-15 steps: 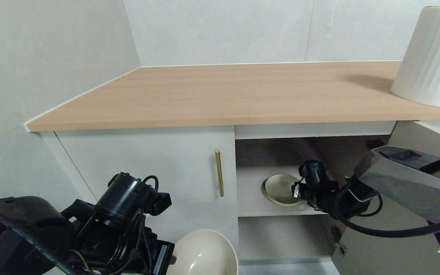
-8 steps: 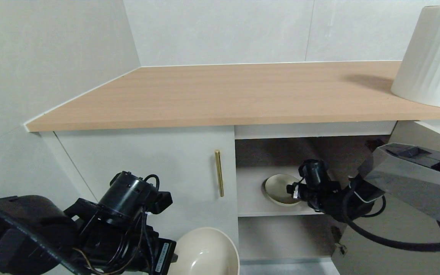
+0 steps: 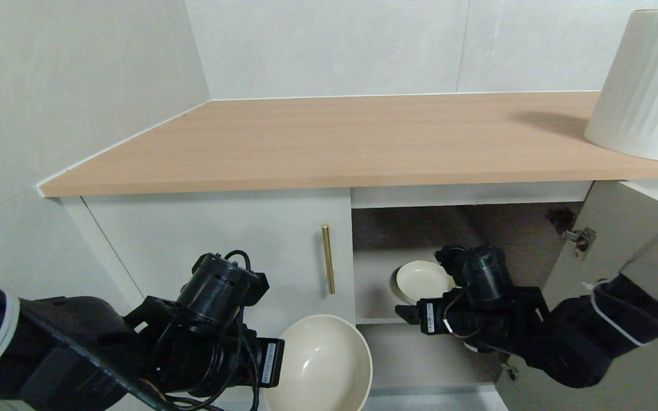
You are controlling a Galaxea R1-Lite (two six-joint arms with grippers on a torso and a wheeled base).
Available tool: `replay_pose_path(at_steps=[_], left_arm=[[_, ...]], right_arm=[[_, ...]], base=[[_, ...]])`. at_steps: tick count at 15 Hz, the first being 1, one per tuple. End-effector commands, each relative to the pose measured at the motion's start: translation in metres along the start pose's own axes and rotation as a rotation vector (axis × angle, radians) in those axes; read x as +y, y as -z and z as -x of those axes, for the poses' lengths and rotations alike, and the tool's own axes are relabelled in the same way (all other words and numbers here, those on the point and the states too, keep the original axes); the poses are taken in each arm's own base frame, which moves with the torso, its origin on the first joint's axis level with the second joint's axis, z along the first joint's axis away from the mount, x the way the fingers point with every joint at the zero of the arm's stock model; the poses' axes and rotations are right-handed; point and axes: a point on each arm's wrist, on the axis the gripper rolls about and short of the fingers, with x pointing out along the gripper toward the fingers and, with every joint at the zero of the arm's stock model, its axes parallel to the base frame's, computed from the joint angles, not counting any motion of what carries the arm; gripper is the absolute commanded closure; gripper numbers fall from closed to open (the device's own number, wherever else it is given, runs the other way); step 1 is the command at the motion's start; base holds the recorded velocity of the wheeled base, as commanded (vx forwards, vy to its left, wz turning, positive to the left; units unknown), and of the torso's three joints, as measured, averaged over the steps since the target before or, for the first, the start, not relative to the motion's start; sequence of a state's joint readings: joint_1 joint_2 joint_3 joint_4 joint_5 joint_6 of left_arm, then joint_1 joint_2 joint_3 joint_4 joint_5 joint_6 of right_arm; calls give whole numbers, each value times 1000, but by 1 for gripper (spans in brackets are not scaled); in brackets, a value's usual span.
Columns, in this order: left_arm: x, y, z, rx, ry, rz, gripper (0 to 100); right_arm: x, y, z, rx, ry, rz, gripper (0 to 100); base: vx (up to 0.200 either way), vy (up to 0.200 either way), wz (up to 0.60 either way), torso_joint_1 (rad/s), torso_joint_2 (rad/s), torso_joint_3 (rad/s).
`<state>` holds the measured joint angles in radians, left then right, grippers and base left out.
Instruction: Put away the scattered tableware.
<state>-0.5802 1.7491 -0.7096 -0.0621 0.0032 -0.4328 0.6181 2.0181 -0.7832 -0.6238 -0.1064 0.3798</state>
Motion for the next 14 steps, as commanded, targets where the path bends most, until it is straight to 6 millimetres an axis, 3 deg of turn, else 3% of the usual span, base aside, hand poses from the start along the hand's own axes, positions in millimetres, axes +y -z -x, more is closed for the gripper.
replay_pose_path(at_steps=[1,4,7,14], left_arm=[[-5,3,-7,21,-9,-18,100],[-12,5,-19,35,-40,2,100],[-20,6,-27,52,-33,-16,100],[-27,7,-23,40,-20,-34,100]], right_arm=[[23,2,49,-21,-132,72,0],[34,19,67,23,-220,163,0],[45,37,73,73,-265,217,0],[50,50,51,122,-227,235,0]], base=[[0,0,0,0,0,0],[0,0,0,0,0,0],[0,0,0,0,0,0],[0,0,0,0,0,0]])
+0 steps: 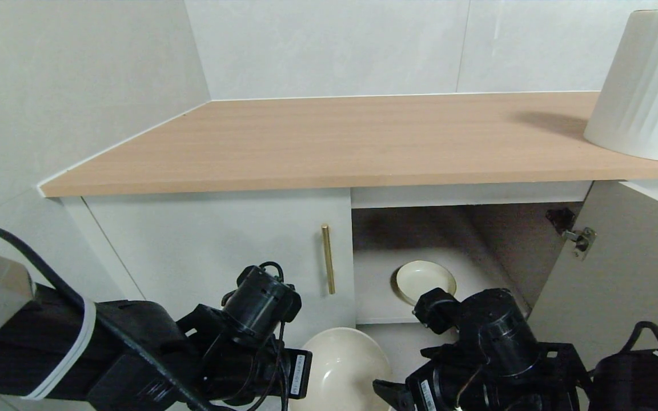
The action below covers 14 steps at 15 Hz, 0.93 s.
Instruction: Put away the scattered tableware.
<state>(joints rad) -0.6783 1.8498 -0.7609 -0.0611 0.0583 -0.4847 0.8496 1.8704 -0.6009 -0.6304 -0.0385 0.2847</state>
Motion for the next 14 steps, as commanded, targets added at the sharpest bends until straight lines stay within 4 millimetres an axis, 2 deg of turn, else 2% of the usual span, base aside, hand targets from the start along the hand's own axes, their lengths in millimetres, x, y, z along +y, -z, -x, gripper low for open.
replay_pose_path(at_steps=[1,7,8,14], left_arm=[[-1,1,1,-1,2,-2,100],[-1,0,1,-4,3,-5,100],[-1,0,1,-4,3,-5,100],[-1,1,2,-4,3,-5,100]], right_arm=[[-3,3,-8,19,13,-4,0],[-6,0,-10,9,38,-11,0],[-6,1,-11,9,38,-11,100],[-7,2,-11,15,41,-11,100]], base=[[0,0,0,0,0,0],[0,0,0,0,0,0],[0,0,0,0,0,0],[0,0,0,0,0,0]])
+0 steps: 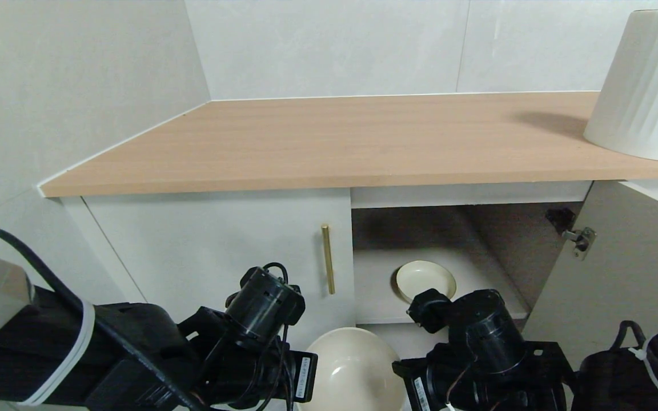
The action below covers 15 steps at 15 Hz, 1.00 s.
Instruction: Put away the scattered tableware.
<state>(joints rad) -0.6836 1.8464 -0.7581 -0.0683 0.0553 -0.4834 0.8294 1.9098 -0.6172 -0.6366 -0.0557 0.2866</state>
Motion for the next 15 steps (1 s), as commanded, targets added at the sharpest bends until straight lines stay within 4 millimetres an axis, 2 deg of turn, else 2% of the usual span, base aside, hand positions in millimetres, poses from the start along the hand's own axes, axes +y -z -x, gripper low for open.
replay_pose_path(at_steps=[1,9,10,15], left_arm=[[1,0,1,1,-6,0,100],[0,0,1,-1,-5,1,100],[0,0,1,-1,-5,2,0],[0,-1,1,-4,-4,2,0]], right_arm=[[0,2,-1,9,5,2,100],[0,2,-1,9,5,2,100],[0,2,-1,9,5,2,100],[0,2,-2,13,6,2,100]], base=[[0,0,0,0,0,0],[0,0,0,0,0,0],[0,0,0,0,0,0],[0,0,0,0,0,0]])
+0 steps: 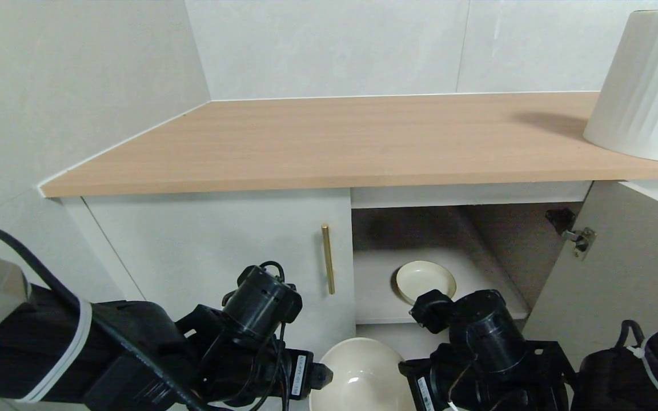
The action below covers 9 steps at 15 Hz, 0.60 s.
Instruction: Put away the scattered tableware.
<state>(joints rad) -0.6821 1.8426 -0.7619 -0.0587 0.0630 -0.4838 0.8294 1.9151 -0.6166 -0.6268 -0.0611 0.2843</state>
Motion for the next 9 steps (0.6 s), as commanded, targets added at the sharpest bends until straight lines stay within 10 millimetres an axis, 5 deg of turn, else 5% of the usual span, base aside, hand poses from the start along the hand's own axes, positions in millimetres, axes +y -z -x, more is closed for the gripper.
replay_pose_path(at_steps=[1,9], left_arm=[[0,0,0,-1,5,1,0],[0,-1,1,-4,5,2,0]], right_arm=[[0,1,-1,1,-3,-1,100],[-9,8,-12,53,55,12,100]], base=[[0,0,0,0,0,0],[0,0,0,0,0,0]])
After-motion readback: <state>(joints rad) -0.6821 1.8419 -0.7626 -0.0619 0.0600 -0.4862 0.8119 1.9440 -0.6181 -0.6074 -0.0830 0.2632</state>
